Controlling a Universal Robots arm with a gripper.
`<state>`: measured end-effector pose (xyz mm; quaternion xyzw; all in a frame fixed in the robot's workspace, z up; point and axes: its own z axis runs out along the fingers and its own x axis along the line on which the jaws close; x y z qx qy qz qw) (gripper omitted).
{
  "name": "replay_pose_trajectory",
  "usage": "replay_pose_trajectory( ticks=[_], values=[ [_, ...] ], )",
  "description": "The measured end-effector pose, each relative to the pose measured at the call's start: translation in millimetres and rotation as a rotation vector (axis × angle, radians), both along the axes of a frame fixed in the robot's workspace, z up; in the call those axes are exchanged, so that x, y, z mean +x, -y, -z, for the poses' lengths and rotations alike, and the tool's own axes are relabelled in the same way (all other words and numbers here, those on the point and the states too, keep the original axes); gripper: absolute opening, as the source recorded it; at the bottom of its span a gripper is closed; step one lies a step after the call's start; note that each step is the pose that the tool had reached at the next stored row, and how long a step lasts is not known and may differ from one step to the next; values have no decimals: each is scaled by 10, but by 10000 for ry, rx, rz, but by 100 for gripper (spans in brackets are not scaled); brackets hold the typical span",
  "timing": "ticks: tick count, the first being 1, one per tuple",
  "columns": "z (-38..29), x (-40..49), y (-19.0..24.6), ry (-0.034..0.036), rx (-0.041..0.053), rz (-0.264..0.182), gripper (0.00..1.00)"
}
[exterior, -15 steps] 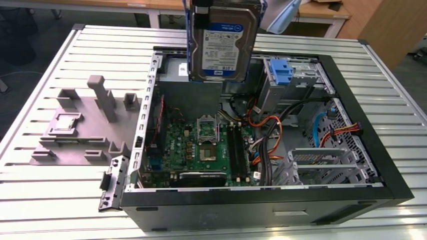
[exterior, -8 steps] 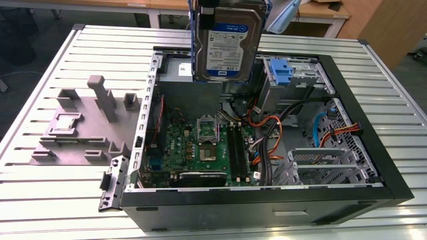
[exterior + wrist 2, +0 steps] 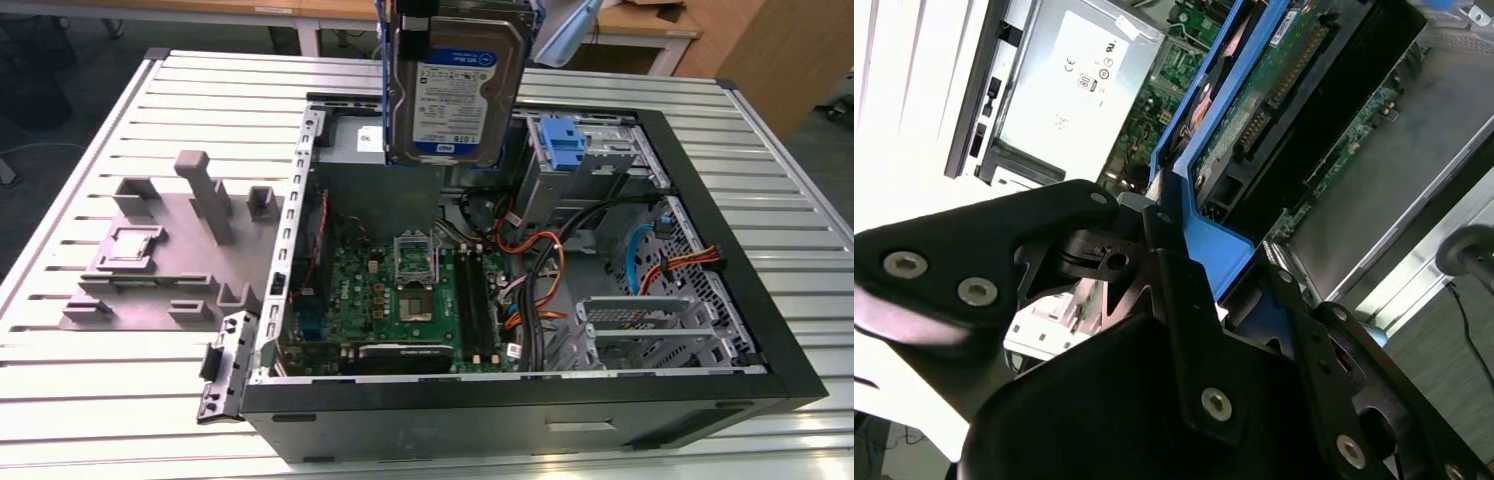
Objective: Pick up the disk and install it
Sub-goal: 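Insert the disk into the insertion slot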
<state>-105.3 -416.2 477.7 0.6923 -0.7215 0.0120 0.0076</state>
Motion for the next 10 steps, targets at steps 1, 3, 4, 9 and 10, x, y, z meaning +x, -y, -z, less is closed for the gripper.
replay_pose_trajectory(
  ticks=[1, 3, 4, 9, 10],
  values=[
    [0, 0, 6, 0, 0, 1, 37],
    [0, 0, 18, 0, -1, 0, 37],
    [0, 0, 25, 0, -3, 0, 37],
    [0, 0, 79, -1, -13, 0, 37],
    [1, 0, 107, 1, -11, 0, 37]
  ],
)
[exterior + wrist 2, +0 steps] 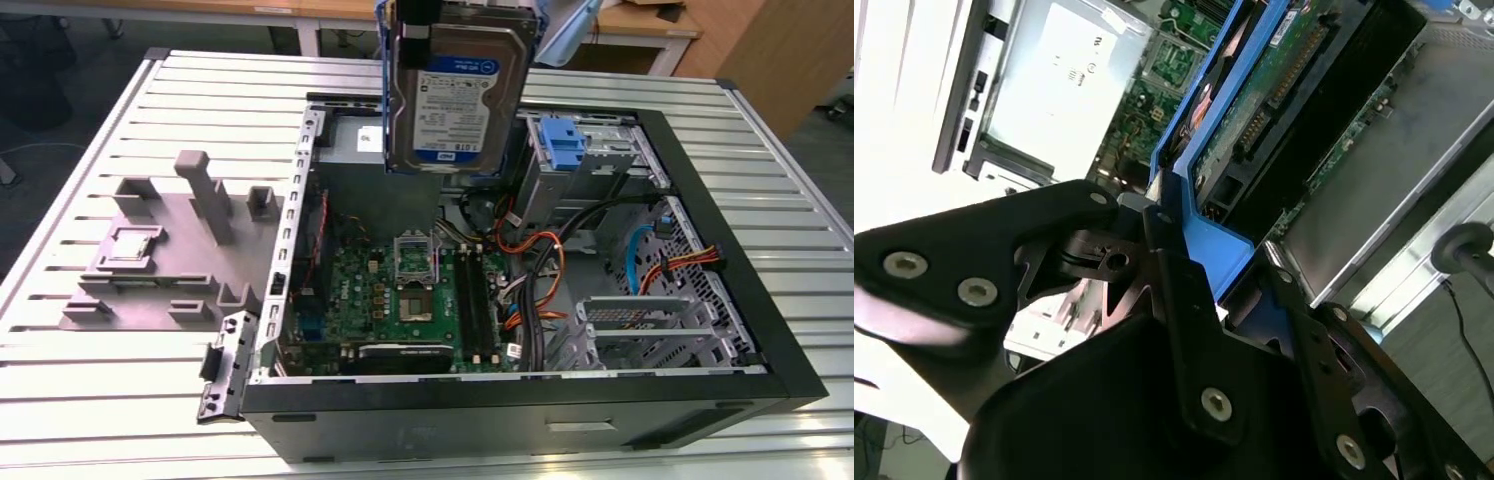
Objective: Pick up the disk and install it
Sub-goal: 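Insert the disk into the insertion slot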
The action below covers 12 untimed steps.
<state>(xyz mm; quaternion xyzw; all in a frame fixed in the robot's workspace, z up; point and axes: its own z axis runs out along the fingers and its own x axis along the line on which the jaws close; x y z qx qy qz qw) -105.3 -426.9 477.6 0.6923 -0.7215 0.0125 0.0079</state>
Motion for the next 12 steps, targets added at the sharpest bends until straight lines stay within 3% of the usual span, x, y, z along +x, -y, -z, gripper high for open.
replay_pose_trajectory(
  ticks=[6, 10, 12],
  values=[
    [1, 0, 189, -1, -8, 0, 37],
    [1, 12, 278, -2, -30, 0, 37],
    [3, 65, 295, 1, -34, 1, 37]
  ],
)
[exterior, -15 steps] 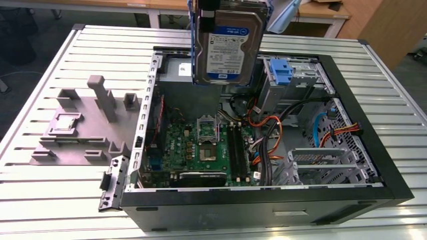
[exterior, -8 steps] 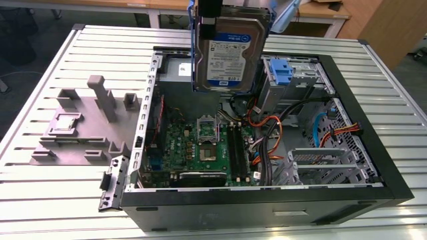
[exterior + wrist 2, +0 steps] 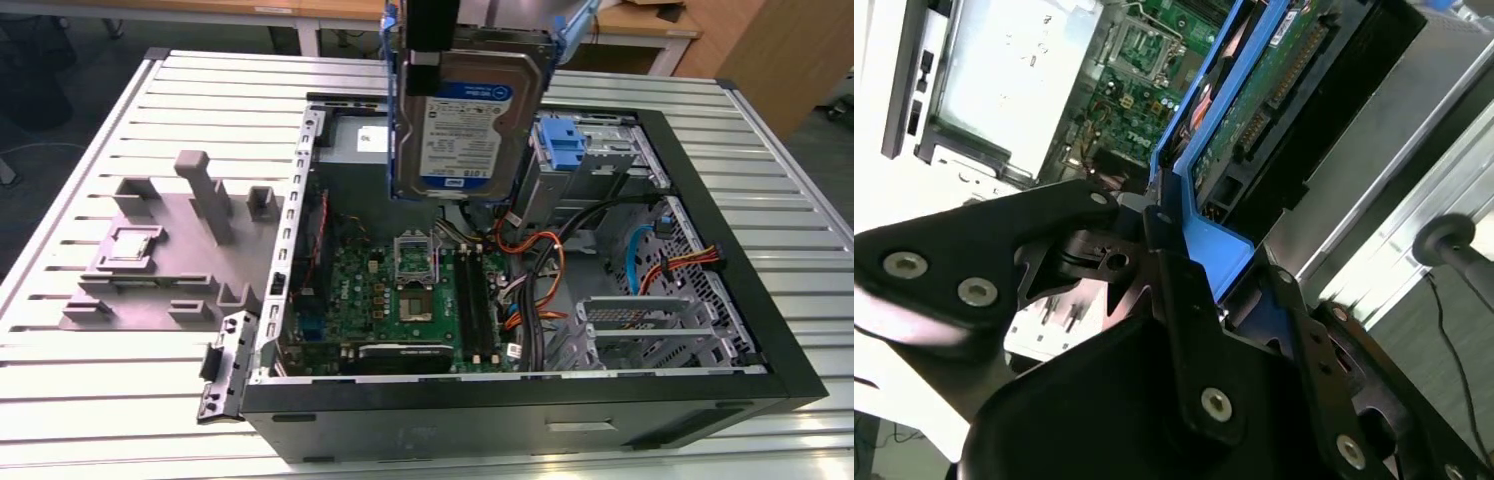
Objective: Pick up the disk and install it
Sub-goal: 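Insert the disk into the insertion slot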
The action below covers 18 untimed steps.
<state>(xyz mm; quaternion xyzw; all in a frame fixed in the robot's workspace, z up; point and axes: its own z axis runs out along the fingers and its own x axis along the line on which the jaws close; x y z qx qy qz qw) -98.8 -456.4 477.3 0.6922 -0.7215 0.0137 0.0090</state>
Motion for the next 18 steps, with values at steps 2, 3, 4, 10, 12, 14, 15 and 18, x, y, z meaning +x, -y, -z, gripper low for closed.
replay_pose_trajectory(
  ticks=[2, 3, 4, 10, 12, 14, 15, 18],
  values=[
    [-1, 86, 8, -2, -2, -2, 37],
    [0, 125, 10, -2, -2, -1, 37],
    [0, 166, 13, -2, -2, 1, 37],
    [3, 389, 23, -1, -2, -2, 37],
    [5, 436, 27, -1, -1, 0, 37],
    [7, 468, 32, -3, -5, 0, 37],
    [10, 481, 38, -2, -3, -1, 37],
    [19, 509, 84, -2, -4, -1, 37]
  ],
)
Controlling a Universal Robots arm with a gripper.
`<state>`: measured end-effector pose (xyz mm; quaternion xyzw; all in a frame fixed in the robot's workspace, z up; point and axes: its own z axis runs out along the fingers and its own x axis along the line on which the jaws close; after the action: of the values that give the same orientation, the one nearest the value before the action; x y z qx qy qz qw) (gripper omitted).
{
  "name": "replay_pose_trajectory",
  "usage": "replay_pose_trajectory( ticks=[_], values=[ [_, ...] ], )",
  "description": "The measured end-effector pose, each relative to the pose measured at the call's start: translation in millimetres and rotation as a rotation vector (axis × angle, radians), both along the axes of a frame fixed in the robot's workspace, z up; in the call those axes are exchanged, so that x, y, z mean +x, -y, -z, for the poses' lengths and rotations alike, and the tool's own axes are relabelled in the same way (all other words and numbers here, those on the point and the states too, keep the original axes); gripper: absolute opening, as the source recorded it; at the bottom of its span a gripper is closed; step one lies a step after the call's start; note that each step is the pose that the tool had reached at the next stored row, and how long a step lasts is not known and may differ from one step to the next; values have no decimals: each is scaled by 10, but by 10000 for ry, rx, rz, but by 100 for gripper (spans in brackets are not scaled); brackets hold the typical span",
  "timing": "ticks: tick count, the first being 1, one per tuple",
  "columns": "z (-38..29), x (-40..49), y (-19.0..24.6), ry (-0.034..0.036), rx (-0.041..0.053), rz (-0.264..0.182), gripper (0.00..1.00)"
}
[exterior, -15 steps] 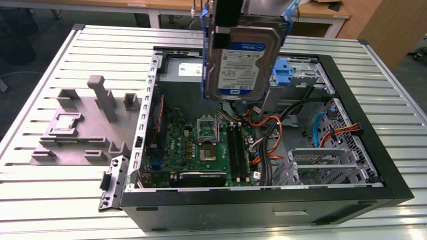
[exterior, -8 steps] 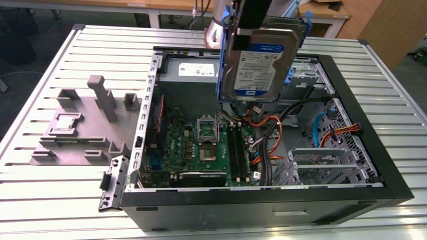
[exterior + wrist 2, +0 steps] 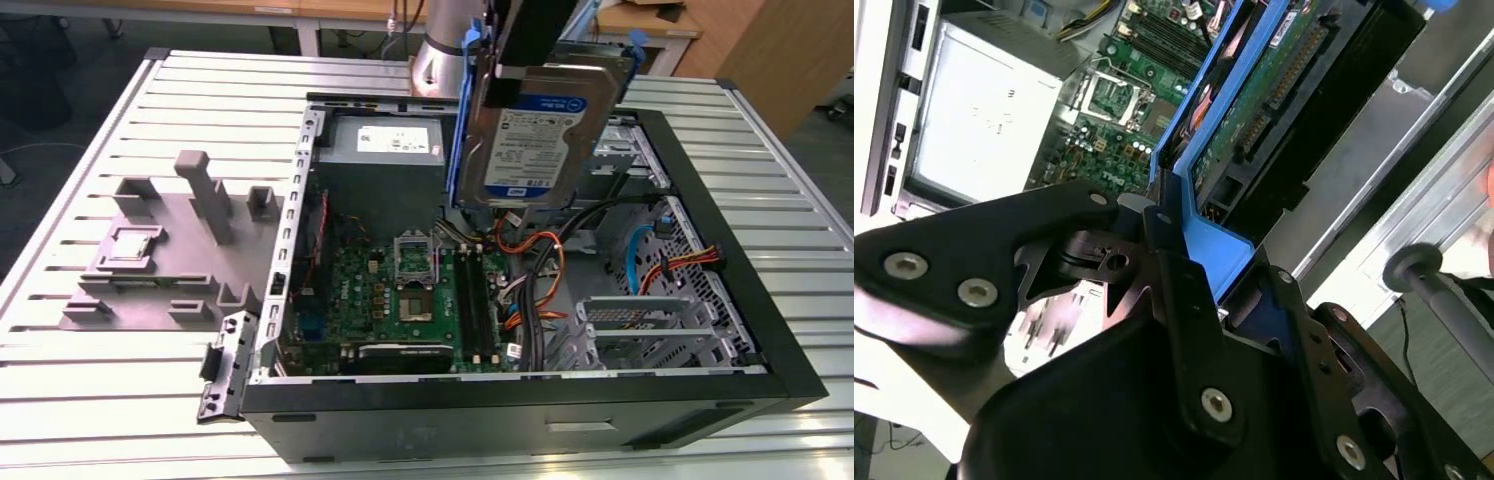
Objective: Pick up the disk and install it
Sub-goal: 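Insert the disk into the insertion slot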
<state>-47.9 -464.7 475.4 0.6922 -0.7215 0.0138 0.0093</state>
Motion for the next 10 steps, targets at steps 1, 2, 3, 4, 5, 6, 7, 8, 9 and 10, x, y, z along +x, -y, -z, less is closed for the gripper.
replay_pose_trajectory(
  ticks=[1, 2, 3, 4, 5, 6, 7, 8, 9, 10],
  values=[
    [3, 7, 16, 0, 0, 0, 37],
    [7, 13, 32, 1, -1, 0, 37],
    [10, 20, 48, 1, -2, 0, 37],
    [13, 25, 62, 1, -3, 1, 37],
    [15, 30, 71, 0, -7, 0, 37],
    [15, 30, 72, 0, -8, 0, 37],
    [15, 30, 72, 1, -9, 2, 37],
    [15, 30, 72, 1, -10, 1, 37],
    [15, 30, 72, 0, -11, 1, 37],
    [14, 31, 72, 0, -12, 0, 37]
  ],
)
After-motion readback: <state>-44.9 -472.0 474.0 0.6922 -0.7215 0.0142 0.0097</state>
